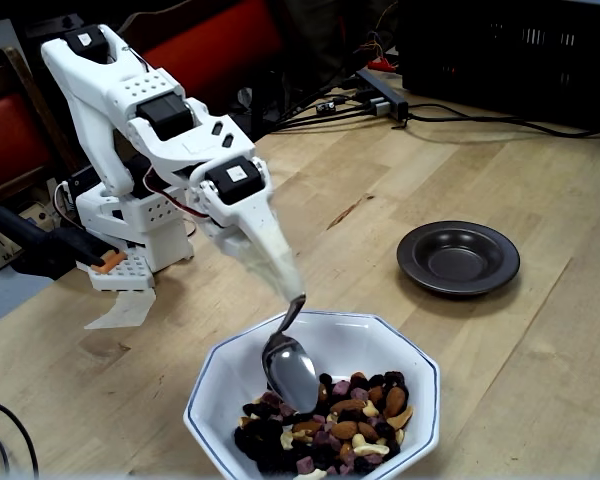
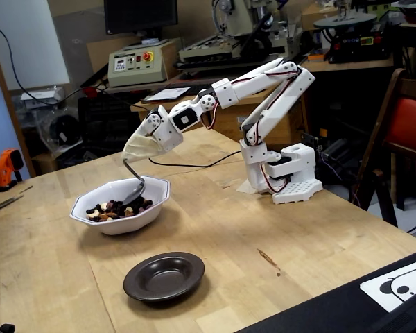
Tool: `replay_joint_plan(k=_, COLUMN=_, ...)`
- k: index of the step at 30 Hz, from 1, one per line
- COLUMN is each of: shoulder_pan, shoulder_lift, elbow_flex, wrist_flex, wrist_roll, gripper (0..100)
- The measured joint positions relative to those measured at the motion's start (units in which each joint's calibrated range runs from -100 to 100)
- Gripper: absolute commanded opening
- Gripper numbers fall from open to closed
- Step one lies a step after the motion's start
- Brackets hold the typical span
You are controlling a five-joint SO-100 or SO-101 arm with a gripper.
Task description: Use spoon to transfer food from the white bowl to brown plate
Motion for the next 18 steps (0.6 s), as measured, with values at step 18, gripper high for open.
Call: replay_joint_plan(k=18, shoulder_pan=0.0, shoulder_lift=5.41, elbow_flex=0.0, wrist_flex=0.0, wrist_roll=0.1, gripper=2)
